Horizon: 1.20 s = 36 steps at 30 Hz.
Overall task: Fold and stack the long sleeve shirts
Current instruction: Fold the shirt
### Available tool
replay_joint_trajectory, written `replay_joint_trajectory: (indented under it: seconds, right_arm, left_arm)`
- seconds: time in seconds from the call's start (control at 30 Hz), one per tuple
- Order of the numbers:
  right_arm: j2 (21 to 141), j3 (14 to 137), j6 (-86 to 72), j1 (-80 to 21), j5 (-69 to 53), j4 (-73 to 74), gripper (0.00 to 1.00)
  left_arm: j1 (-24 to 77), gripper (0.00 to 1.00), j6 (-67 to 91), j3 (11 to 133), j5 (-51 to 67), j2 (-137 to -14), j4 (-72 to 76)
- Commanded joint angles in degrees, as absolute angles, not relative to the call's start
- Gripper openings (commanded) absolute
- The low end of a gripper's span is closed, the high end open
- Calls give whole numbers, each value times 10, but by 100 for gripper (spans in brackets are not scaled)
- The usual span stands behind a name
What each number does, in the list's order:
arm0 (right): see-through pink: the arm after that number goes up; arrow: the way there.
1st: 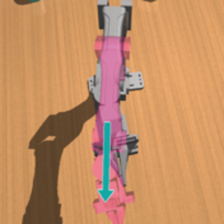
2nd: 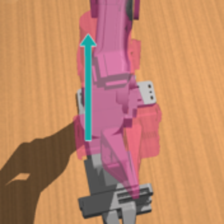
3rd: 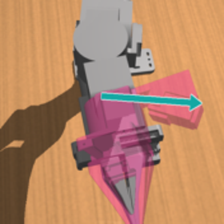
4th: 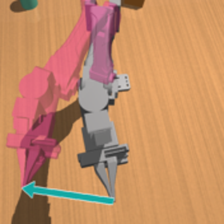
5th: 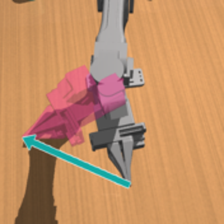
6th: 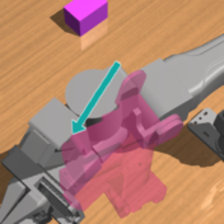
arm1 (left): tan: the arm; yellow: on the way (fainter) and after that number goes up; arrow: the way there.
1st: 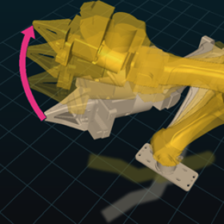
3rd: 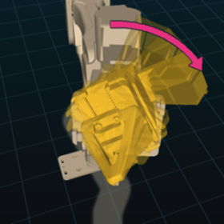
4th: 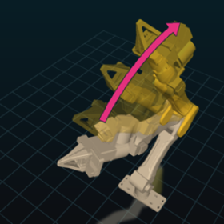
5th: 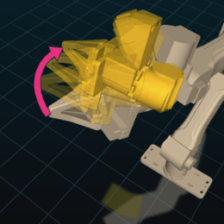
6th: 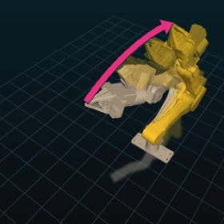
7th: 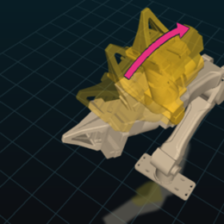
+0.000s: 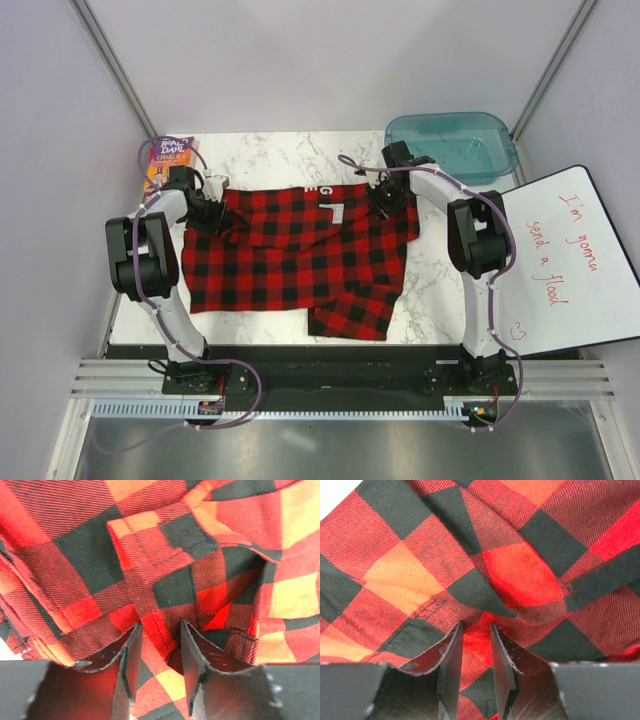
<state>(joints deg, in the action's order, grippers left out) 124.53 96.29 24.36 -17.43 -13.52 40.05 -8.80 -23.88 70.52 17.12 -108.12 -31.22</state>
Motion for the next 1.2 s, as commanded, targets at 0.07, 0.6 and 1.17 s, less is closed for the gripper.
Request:
replay_joint_trajectory:
  seconds: [0.07, 0.6, 1.17]
  right_arm:
    - [1240, 1028, 263, -164, -196, 466, 42]
    - [764, 531, 407, -444, -244, 424, 50]
    - [841, 427, 346, -560, -71, 264, 18]
  left_arm:
    - [-86, 50, -284, 729, 271, -1038, -365]
    - [1, 89, -300, 461, 499, -674, -348]
    - [-79, 89, -265, 429, 488, -622, -316]
